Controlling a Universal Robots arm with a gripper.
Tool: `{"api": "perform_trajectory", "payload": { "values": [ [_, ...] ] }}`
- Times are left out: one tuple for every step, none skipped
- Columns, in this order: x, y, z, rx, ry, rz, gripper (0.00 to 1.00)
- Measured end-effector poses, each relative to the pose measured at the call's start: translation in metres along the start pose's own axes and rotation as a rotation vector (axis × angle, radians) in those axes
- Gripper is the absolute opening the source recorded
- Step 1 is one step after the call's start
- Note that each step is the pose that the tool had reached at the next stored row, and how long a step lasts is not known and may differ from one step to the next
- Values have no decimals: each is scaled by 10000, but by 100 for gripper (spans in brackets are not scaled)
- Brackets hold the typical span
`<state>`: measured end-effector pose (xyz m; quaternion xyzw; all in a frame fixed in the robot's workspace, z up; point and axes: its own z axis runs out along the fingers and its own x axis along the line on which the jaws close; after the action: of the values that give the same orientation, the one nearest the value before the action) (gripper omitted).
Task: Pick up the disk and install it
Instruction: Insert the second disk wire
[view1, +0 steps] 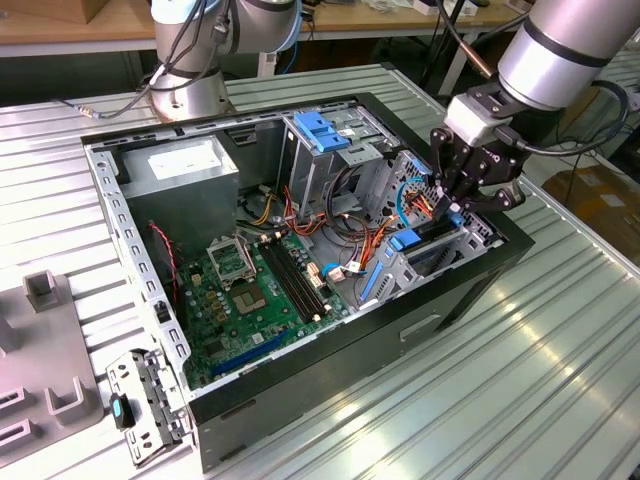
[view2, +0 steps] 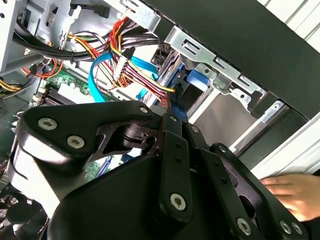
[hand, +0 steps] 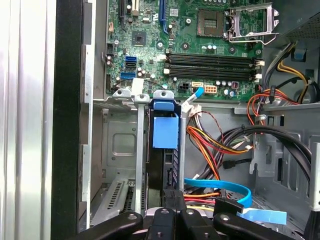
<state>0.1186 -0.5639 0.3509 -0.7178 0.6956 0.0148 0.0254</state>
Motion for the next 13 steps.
{"api": "perform_trajectory", "payload": {
  "values": [
    [-5, -1, -77, 0, -7, -2, 11],
    [-8, -2, -135, 0, -6, -3, 11],
    [-10, -3, -181, -2, -7, -2, 11],
    [-12, -4, -211, -30, -32, -1, 11],
    [-12, -3, -214, -82, -54, 3, 11],
    [-13, 10, -219, -167, -100, 11, 11],
    [-14, 23, -231, -200, -126, 11, 11],
    [-16, 34, -251, -204, -141, 11, 11],
    [-18, 43, -280, -206, -151, 12, 11],
    [-20, 46, -315, -209, -149, 12, 11],
    [-23, 46, -364, -214, -150, 11, 11],
    [-27, 46, -381, -222, -150, 11, 11],
    [-35, 47, -395, -235, -151, 13, 11]
  ]
}}
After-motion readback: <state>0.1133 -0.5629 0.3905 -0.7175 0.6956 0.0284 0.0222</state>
